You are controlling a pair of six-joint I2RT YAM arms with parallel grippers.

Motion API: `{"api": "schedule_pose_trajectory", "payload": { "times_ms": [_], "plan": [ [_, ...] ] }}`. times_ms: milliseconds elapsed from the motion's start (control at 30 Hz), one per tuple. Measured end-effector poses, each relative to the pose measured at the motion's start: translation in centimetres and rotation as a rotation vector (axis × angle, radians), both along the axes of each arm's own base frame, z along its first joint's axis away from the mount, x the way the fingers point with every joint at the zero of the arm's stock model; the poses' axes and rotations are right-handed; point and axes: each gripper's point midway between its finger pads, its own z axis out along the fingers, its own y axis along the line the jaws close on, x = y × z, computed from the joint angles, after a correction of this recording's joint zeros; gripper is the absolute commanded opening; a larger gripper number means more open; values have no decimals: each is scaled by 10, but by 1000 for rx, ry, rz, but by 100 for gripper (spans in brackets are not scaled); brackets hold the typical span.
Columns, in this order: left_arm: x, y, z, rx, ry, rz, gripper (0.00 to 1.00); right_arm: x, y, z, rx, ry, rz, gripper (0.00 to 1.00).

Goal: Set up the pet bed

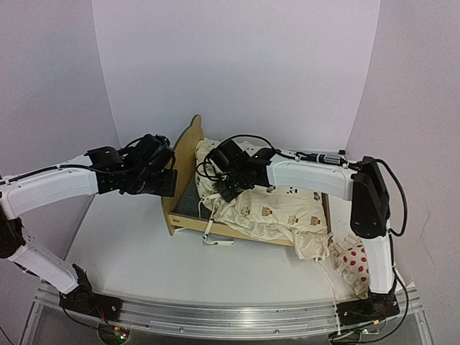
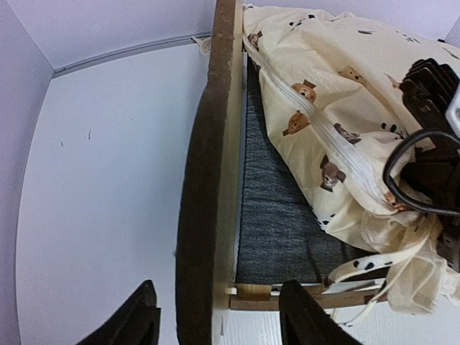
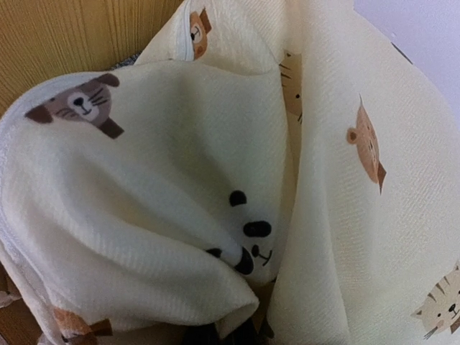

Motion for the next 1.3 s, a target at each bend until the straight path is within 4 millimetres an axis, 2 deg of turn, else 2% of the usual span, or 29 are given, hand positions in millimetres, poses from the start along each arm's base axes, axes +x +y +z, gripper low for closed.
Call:
{"api": "schedule_pose_trajectory", "payload": {
  "times_ms": [100,167,200,300,400,500,600,733,867,1167,1300],
  "plan": [
    [10,1,-5,-4,2,-1,13,0,0,0,0,1,1,7],
    [14,0,-5,-7,-4,-9,2,-1,0,-1,0,5,5,9],
    [15,-2,-5,-6,-6,-19,0,-1,1,-1,0,8,7,11],
    [15,-11,-3,-24,-4,-55,0,-5,1,-2,5,25,16,18],
    [16,-15,-3,-23,-1,-65,0,-10,1,-1,21,49,23,31],
    [20,-19,-2,-25,0,-70,0,-18,1,9,49,67,33,48],
    [23,-24,0,-26,1,-73,0,-29,0,25,79,67,40,54],
    [27,-29,3,-24,8,-77,0,-52,1,48,110,61,60,55],
    [28,-30,5,-20,15,-78,0,-78,9,56,151,86,82,54],
    [32,-32,7,-7,12,-83,0,-148,47,30,207,222,179,53],
    [39,-30,6,-3,2,-83,0,-164,60,17,242,245,192,53]
  ]
}}
